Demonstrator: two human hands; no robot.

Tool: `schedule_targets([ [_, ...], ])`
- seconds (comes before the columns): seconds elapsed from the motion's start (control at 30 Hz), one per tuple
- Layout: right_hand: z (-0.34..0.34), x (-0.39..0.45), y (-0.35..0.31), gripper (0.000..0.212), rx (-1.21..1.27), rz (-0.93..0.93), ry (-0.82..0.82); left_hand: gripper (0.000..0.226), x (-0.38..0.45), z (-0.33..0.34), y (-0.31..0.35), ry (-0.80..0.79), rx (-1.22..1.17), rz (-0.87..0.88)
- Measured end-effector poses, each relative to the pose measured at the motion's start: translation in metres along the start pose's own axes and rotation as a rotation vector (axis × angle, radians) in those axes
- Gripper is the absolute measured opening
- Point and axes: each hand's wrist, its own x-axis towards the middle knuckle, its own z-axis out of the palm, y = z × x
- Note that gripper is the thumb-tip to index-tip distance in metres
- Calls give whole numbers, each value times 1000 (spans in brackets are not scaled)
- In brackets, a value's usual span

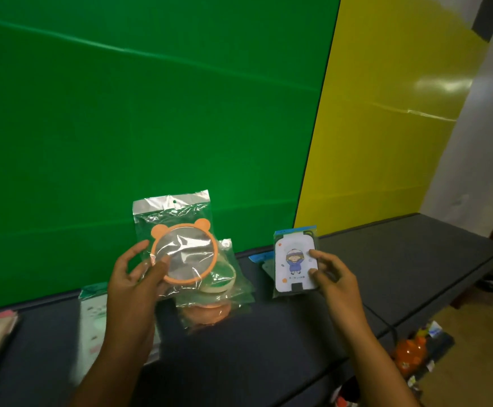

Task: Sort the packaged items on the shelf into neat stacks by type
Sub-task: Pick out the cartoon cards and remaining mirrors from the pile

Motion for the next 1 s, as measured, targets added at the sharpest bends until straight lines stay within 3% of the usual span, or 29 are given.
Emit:
schedule_targets([
  [0.2,-31,54,15,33,-41,41,-115,45,-8,44,-19,109,61,50],
  [0.57,-29,106,76,29,-177,100,-327,43,-31,81,-42,234,169,106],
  [0.87,-35,118,96,26,-767,-150,-460,43,-34,93,-48,290,184,125],
  [1.0,-33,122,93,30,-885,-200,-487,43,-29,88,-47,297,226,163],
])
